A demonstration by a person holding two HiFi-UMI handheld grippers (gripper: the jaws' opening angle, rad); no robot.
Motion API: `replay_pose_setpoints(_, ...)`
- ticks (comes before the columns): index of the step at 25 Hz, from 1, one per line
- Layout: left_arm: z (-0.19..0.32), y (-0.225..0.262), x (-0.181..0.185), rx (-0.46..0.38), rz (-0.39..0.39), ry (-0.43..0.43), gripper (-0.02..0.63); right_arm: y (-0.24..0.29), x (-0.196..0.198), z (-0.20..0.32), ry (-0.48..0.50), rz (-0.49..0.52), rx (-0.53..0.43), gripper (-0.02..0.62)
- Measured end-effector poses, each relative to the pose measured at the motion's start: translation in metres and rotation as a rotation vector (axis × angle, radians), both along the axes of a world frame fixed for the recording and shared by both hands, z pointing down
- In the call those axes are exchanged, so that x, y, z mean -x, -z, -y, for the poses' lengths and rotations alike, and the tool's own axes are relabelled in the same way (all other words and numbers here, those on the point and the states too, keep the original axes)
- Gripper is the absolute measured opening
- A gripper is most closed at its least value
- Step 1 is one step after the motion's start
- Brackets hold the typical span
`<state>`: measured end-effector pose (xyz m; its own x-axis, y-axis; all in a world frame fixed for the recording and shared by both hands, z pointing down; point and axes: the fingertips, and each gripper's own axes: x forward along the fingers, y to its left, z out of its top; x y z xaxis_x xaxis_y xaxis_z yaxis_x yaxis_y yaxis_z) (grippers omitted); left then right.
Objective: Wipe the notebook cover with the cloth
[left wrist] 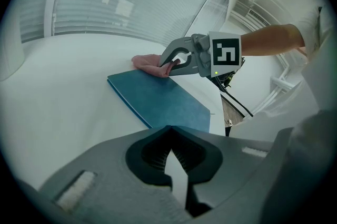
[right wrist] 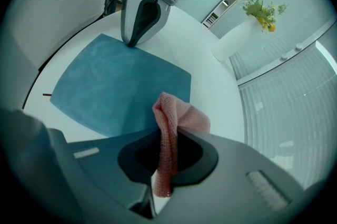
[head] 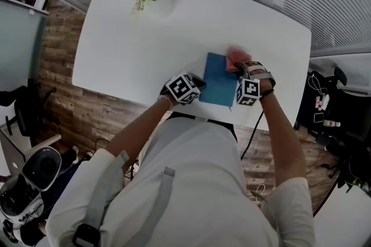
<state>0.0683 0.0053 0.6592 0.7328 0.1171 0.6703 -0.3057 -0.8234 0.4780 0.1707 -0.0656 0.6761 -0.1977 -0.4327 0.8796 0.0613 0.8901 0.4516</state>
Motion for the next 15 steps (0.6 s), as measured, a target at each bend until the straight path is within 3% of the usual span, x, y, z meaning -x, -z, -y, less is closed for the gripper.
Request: replay_pose_setpoints(15,-0.0003,0.0000,0.0005,-0.002,0.000,0.000,-0.002,-0.0039,-0.0017,-0.0108,-0.017,0.011,0.012,0.006)
